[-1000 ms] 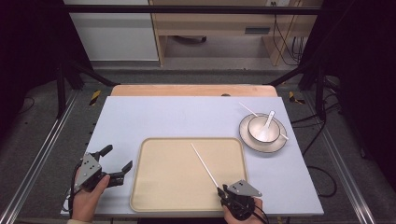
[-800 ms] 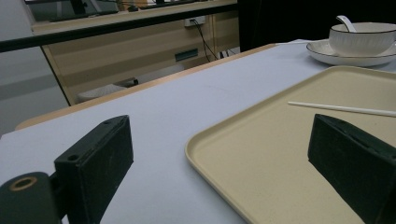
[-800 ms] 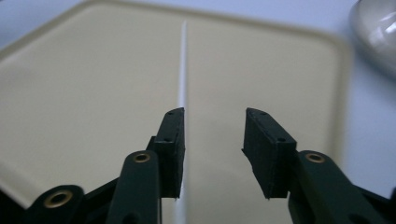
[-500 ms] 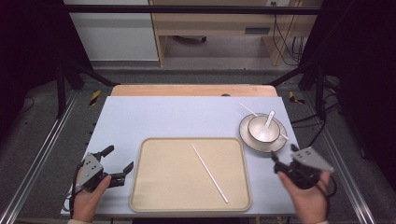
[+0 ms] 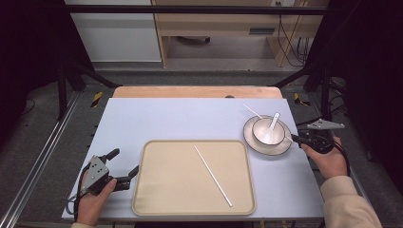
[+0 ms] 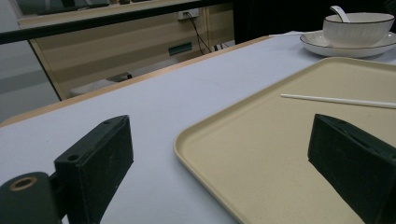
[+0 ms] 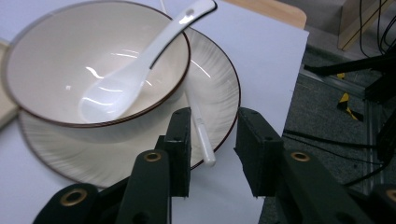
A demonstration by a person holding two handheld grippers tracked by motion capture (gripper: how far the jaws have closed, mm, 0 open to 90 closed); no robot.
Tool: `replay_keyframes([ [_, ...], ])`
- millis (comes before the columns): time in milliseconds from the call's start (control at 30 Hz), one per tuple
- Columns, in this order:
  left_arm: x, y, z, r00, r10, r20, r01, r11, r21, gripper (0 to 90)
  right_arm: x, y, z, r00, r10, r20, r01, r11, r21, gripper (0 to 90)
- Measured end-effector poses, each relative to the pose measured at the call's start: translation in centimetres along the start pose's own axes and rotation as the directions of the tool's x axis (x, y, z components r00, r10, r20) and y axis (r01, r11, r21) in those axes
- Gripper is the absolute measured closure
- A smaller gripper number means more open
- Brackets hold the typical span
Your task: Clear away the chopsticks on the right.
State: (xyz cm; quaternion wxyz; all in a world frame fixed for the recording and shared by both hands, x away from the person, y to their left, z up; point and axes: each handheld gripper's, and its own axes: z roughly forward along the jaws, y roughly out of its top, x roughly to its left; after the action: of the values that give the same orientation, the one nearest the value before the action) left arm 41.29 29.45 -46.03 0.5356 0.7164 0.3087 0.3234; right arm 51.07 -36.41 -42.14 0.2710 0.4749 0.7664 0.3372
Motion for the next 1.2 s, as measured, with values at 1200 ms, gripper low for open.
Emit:
replay_keyframes([
  [1200,-0.2,0.1,0.0,0.9998,0.019,0.009,-0.019,0.9998,0.008,6.3,-0.2,0.4,2.0,0.9998,0.005,0.019,-0.006,0.999,0.044,83.9],
])
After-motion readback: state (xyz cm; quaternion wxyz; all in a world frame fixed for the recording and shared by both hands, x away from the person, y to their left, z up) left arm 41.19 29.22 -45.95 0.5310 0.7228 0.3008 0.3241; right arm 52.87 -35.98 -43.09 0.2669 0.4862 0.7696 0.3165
